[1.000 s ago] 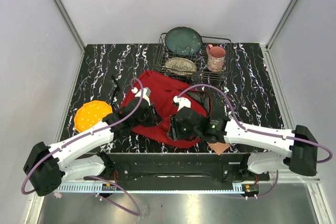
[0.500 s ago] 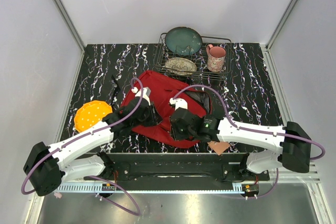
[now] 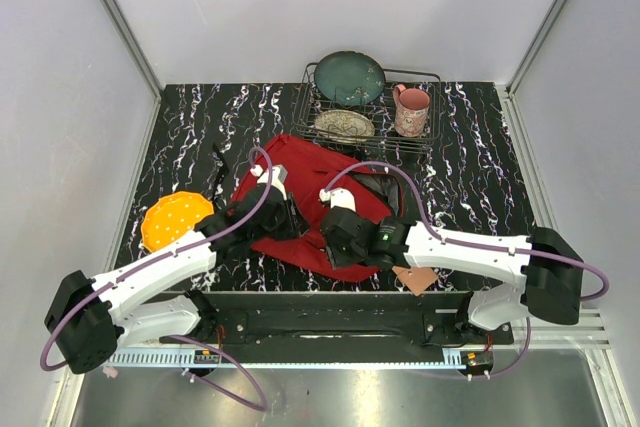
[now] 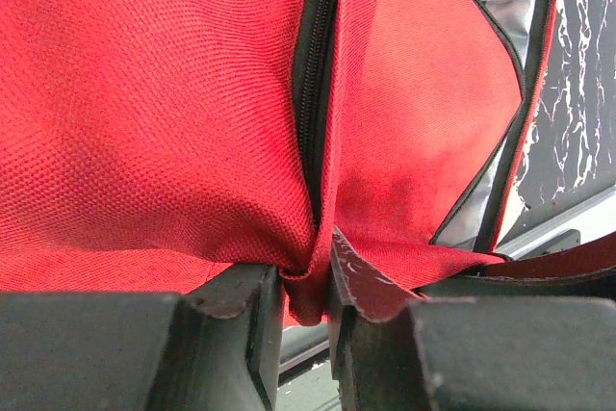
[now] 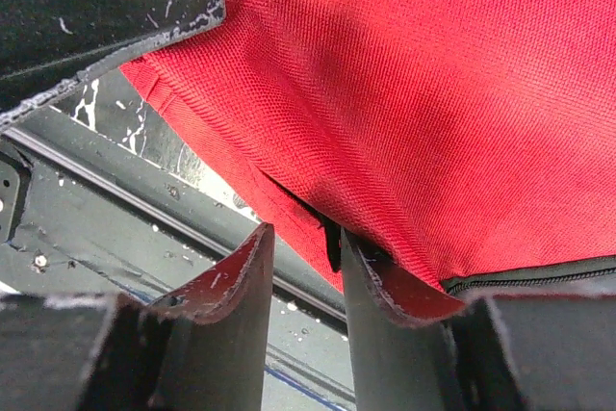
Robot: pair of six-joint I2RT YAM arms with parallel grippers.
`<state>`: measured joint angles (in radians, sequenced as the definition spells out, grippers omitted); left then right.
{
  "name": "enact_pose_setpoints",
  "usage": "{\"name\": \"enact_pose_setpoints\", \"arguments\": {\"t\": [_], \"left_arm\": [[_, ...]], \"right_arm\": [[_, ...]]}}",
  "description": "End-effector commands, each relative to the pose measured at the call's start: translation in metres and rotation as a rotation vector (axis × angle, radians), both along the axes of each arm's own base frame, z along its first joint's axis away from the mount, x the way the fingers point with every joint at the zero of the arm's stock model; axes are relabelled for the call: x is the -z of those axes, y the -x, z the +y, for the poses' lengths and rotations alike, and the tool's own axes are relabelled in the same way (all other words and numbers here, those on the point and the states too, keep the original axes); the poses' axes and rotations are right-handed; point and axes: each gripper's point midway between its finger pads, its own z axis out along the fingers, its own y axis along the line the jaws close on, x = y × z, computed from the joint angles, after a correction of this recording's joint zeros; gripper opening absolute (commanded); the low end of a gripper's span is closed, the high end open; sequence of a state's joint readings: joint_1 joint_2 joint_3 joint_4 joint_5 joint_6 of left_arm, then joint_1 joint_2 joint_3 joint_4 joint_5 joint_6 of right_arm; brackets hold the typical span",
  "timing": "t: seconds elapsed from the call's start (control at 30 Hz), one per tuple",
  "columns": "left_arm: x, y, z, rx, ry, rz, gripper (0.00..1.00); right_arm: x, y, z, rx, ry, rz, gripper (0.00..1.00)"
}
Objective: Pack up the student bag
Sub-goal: Zip the student bag at the center of the board.
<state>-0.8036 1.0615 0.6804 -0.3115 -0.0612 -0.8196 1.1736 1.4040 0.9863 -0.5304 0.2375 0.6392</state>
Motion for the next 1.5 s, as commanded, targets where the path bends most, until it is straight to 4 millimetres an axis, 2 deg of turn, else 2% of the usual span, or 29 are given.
{"name": "enact_pose_setpoints", "arguments": {"t": [0.0,0.1,0.17,0.23,0.27,0.37,0.5,0.53,0.63,0.67,0.77,0.97,1.17,1.3,1.47], "left_arm": [[-0.048,-0.011,-0.02,0.026,0.117,-0.103,0.24],[-0.048,-0.01,-0.02,0.029,0.118,-0.104,0.24],[-0.048,-0.011,-0.02,0.027,0.117,-0.102,0.24],[-0.047,-0.01,-0.02,0.03,0.117,-0.1,0.24],[-0.047,-0.01,-0.02,0.028,0.117,-0.1,0.24],[-0.046,-0.009,-0.019,0.029,0.113,-0.098,0.24],[-0.039,-0.008,-0.016,0.027,0.096,-0.089,0.26],[-0.038,-0.008,-0.016,0.024,0.093,-0.088,0.41],[-0.03,-0.005,-0.011,0.02,0.071,-0.073,0.66],[-0.027,-0.003,-0.007,0.016,0.069,-0.071,0.83],[-0.024,0.004,0.001,0.002,0.075,-0.069,0.95],[-0.013,0.029,0.012,-0.051,0.159,-0.005,0.99],[0.003,0.053,0.007,-0.055,0.19,0.06,0.99],[0.012,0.056,0.003,-0.058,0.186,0.065,0.99],[0.022,0.047,-0.002,-0.105,0.198,0.066,0.99]], "right_arm": [[-0.014,-0.016,0.001,0.024,0.024,-0.083,0.4],[-0.014,-0.017,0.004,0.014,0.016,-0.09,0.37],[-0.013,-0.018,0.006,0.013,0.015,-0.087,0.27],[-0.011,-0.017,0.007,0.009,0.019,-0.081,0.22],[-0.011,-0.017,0.007,0.011,0.019,-0.08,0.12],[-0.01,-0.016,0.005,0.013,0.025,-0.079,0.0],[-0.017,-0.015,0.002,0.014,0.002,-0.084,0.0],[-0.02,-0.014,0.001,0.017,-0.013,-0.086,0.0],[-0.03,-0.008,0.003,0.005,-0.068,-0.075,0.0],[-0.031,-0.006,0.003,0.003,-0.08,-0.069,0.0],[-0.033,0.001,0.009,-0.015,-0.122,-0.034,0.0],[-0.032,0.005,0.014,-0.012,-0.157,-0.009,0.0],[-0.035,0.006,0.018,-0.027,-0.171,-0.007,0.0],[-0.038,0.01,0.02,-0.042,-0.19,0.002,0.0],[-0.047,0.018,0.026,-0.075,-0.256,0.021,0.0]]}}
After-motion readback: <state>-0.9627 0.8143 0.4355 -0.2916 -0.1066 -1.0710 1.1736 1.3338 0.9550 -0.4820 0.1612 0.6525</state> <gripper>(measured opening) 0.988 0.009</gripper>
